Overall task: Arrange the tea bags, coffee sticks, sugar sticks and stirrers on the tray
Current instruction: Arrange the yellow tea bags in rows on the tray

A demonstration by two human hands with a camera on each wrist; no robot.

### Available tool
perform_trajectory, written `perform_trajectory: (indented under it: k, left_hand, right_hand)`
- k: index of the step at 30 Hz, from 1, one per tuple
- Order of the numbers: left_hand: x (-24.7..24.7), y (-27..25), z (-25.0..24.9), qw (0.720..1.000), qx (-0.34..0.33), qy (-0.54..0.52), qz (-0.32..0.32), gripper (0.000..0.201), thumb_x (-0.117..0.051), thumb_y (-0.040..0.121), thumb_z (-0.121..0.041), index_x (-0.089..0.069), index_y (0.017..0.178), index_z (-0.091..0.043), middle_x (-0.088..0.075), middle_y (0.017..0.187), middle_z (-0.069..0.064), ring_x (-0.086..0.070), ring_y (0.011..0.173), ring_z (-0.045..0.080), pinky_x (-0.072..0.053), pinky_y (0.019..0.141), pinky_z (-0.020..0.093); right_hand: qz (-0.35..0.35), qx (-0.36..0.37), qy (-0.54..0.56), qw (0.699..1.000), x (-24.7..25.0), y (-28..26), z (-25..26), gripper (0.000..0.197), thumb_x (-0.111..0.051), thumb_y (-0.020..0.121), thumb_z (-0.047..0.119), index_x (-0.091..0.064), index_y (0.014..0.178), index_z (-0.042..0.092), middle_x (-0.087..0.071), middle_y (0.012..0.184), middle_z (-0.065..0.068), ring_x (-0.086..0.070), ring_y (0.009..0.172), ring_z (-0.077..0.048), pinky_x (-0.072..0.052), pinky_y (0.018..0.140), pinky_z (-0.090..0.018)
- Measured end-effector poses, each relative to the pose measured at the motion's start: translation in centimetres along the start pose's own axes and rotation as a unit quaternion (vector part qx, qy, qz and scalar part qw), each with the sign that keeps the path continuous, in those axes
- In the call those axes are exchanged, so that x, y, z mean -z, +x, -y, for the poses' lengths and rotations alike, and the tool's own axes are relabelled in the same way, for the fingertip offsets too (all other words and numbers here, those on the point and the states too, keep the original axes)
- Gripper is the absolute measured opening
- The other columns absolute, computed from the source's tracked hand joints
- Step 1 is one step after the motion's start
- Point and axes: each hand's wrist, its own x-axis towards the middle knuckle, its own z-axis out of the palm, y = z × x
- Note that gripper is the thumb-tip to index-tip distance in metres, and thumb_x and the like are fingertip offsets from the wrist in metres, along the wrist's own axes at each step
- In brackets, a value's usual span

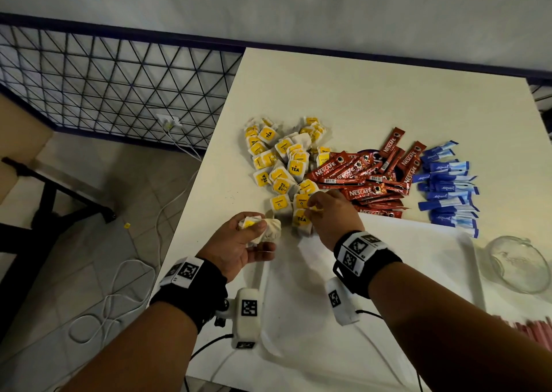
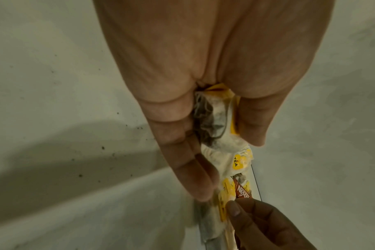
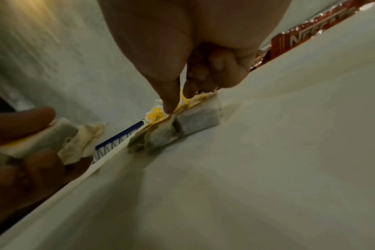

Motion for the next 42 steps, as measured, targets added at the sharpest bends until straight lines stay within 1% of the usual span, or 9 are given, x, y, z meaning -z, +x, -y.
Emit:
perform_trajectory:
  k: [4, 8, 13, 17, 23, 32, 36, 40, 42]
  left_hand:
    - [0.2, -0.1, 0.0, 1.000, -0.001, 0.000, 0.001, 0.009, -0.054, 0.094, -0.009, -0.055, 0.103, -0.011, -0.061, 0.101, 0.020, -0.063, 0.071, 0.034, -0.059, 0.060, 0.040]
    - [0.3, -0.2, 0.1, 1.000, -0.004, 0.005, -0.002, 0.010, -0.054, 0.094, -0.009, -0.055, 0.103, -0.011, -0.061, 0.100, 0.021, -0.063, 0.070, 0.034, -0.059, 0.059, 0.040]
    - [0.8, -0.3, 0.2, 1.000, -0.005, 0.005, -0.011, 0.010, -0.056, 0.092, -0.009, -0.055, 0.102, -0.010, -0.057, 0.098, 0.021, -0.064, 0.064, 0.033, -0.059, 0.057, 0.040]
    - [1.6, -0.4, 0.0, 1.000, -0.008, 0.000, -0.008, 0.013, -0.058, 0.089, -0.010, -0.057, 0.101, -0.010, -0.058, 0.098, 0.021, -0.063, 0.068, 0.035, -0.060, 0.060, 0.044]
    - [1.8, -0.5, -0.1, 1.000, -0.009, -0.003, -0.010, 0.009, -0.055, 0.091, -0.007, -0.057, 0.100, -0.010, -0.058, 0.097, 0.021, -0.061, 0.068, 0.035, -0.060, 0.060, 0.044]
    - [1.7, -0.5, -0.2, 1.000, -0.009, 0.000, -0.007, 0.008, -0.055, 0.092, -0.007, -0.058, 0.098, -0.010, -0.059, 0.096, 0.020, -0.061, 0.067, 0.034, -0.060, 0.060, 0.043]
    - [1.7, -0.4, -0.4, 1.000, -0.005, 0.007, -0.006, 0.012, -0.056, 0.092, -0.010, -0.057, 0.104, -0.011, -0.058, 0.100, 0.019, -0.065, 0.068, 0.037, -0.059, 0.059, 0.043]
    - [1.3, -0.7, -0.8, 0.999, 0.000, 0.032, 0.031, 0.025, -0.063, 0.080, -0.017, -0.056, 0.104, -0.014, -0.067, 0.091, 0.017, -0.068, 0.071, 0.038, -0.058, 0.064, 0.047]
    - [0.8, -0.7, -0.9, 0.998, -0.006, 0.049, 0.050, 0.035, -0.070, 0.073, -0.015, -0.055, 0.105, -0.012, -0.068, 0.090, 0.018, -0.069, 0.076, 0.038, -0.059, 0.066, 0.047]
  right_hand:
    - [0.044, 0.051, -0.083, 0.994, 0.4, -0.8, 0.3, 0.021, -0.061, 0.087, 0.031, -0.070, 0.104, 0.024, -0.053, 0.112, 0.003, -0.058, 0.094, -0.022, -0.049, 0.074, -0.031]
    - [0.014, 0.106, -0.063, 0.992, 0.6, -0.4, 1.5, 0.020, -0.061, 0.085, 0.029, -0.071, 0.102, 0.024, -0.057, 0.111, 0.001, -0.059, 0.094, -0.024, -0.052, 0.075, -0.036]
    - [0.103, 0.217, -0.173, 0.955, -0.3, 1.7, 3.6, 0.029, -0.057, 0.088, 0.035, -0.067, 0.115, 0.030, -0.056, 0.126, 0.002, -0.050, 0.116, -0.029, -0.037, 0.101, -0.039]
    - [0.136, 0.205, -0.269, 0.931, -0.8, 2.0, 4.2, 0.031, -0.047, 0.094, 0.040, -0.060, 0.122, 0.039, -0.051, 0.130, 0.005, -0.040, 0.121, -0.029, -0.037, 0.100, -0.040]
    - [0.105, 0.191, -0.297, 0.930, -0.9, 1.6, 4.8, 0.030, -0.042, 0.096, 0.039, -0.066, 0.113, 0.032, -0.056, 0.121, 0.000, -0.042, 0.118, -0.030, -0.037, 0.095, -0.039]
    - [0.106, 0.178, -0.270, 0.940, -1.0, 1.6, 4.8, 0.029, -0.047, 0.094, 0.038, -0.066, 0.114, 0.031, -0.055, 0.120, -0.003, -0.045, 0.114, -0.030, -0.040, 0.094, -0.038]
    - [0.086, 0.176, -0.081, 0.977, -0.3, 1.1, 5.1, 0.031, -0.061, 0.085, 0.040, -0.068, 0.114, 0.032, -0.061, 0.114, 0.001, -0.055, 0.107, -0.023, -0.045, 0.094, -0.036]
    - [0.141, 0.202, -0.013, 0.969, 0.9, 0.1, 5.9, 0.032, -0.068, 0.084, 0.031, -0.068, 0.116, 0.028, -0.064, 0.115, 0.003, -0.058, 0.101, -0.012, -0.039, 0.086, -0.019]
    - [0.146, 0.208, 0.017, 0.967, 1.5, -0.4, 6.3, 0.028, -0.066, 0.087, 0.029, -0.068, 0.115, 0.027, -0.064, 0.112, 0.006, -0.052, 0.086, 0.000, -0.034, 0.075, -0.008]
